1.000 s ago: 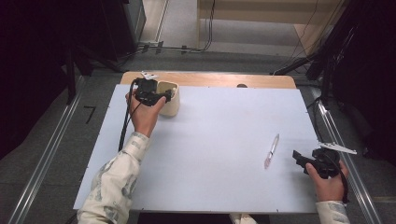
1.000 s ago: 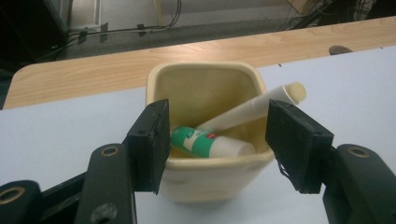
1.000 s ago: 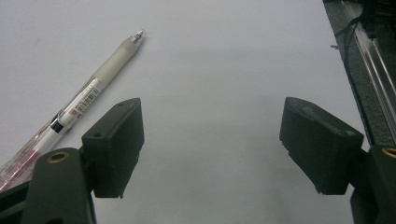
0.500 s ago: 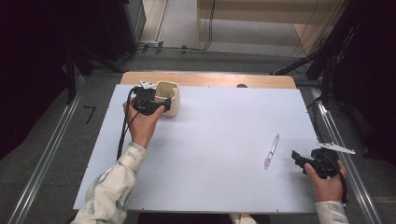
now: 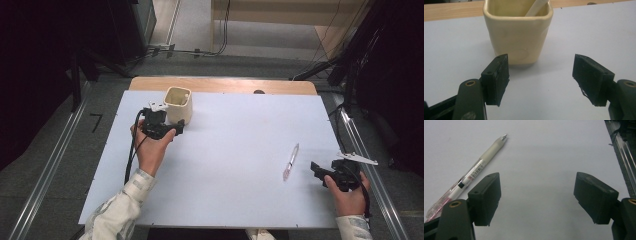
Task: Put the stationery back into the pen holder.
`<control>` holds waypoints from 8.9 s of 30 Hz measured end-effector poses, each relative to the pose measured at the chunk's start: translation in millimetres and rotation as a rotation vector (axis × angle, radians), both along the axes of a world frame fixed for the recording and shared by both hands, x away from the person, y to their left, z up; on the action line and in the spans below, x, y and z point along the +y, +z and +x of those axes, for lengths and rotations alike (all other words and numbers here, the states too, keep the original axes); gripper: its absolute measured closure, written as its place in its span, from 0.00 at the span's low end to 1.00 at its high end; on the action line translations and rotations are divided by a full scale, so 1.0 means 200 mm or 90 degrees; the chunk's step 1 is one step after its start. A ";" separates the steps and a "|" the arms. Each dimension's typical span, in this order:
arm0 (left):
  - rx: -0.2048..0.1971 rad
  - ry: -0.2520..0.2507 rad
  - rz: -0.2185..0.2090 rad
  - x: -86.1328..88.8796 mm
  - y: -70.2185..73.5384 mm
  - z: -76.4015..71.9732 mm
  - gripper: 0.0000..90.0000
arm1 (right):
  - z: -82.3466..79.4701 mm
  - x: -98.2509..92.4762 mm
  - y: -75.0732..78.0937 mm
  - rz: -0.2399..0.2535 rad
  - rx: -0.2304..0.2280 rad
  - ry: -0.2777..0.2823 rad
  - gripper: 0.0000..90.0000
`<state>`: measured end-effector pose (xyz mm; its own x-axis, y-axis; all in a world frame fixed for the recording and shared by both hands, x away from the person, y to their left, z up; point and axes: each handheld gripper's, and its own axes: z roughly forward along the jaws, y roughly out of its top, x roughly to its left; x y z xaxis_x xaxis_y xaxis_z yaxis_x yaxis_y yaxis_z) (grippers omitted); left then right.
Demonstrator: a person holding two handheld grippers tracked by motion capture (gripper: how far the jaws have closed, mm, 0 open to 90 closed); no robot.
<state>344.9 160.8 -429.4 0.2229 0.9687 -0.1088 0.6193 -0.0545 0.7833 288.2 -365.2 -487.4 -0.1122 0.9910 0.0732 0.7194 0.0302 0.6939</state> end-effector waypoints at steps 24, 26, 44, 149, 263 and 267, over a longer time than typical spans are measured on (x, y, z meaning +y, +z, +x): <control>0.039 -0.005 -0.007 0.09 -0.13 -0.16 0.32 | 0.03 0.20 0.00 0.005 0.039 0.045 0.29; 0.040 -0.004 -0.006 0.10 -0.13 -0.16 0.32 | 0.04 0.21 -0.01 0.005 0.046 0.045 0.29; 0.063 0.010 0.009 0.16 -0.20 -0.23 0.24 | 0.05 0.29 -0.01 0.005 0.055 0.060 0.29; 0.075 -0.005 0.017 0.18 -0.24 -0.37 0.24 | 0.19 0.50 0.05 -0.037 0.139 0.142 0.87; 0.075 -0.030 -0.005 0.24 -0.30 -0.41 0.24 | 0.92 2.05 0.39 0.149 -0.170 0.417 0.87; 0.079 -0.033 -0.005 0.23 -0.30 -0.41 0.24 | 0.91 2.06 0.37 0.139 -0.168 0.422 0.87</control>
<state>262.9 207.7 -489.9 0.2576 0.9551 -0.1461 0.7078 -0.0836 0.7014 470.3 46.6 -413.8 -0.7219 0.6761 0.1478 0.4067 0.2416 0.8810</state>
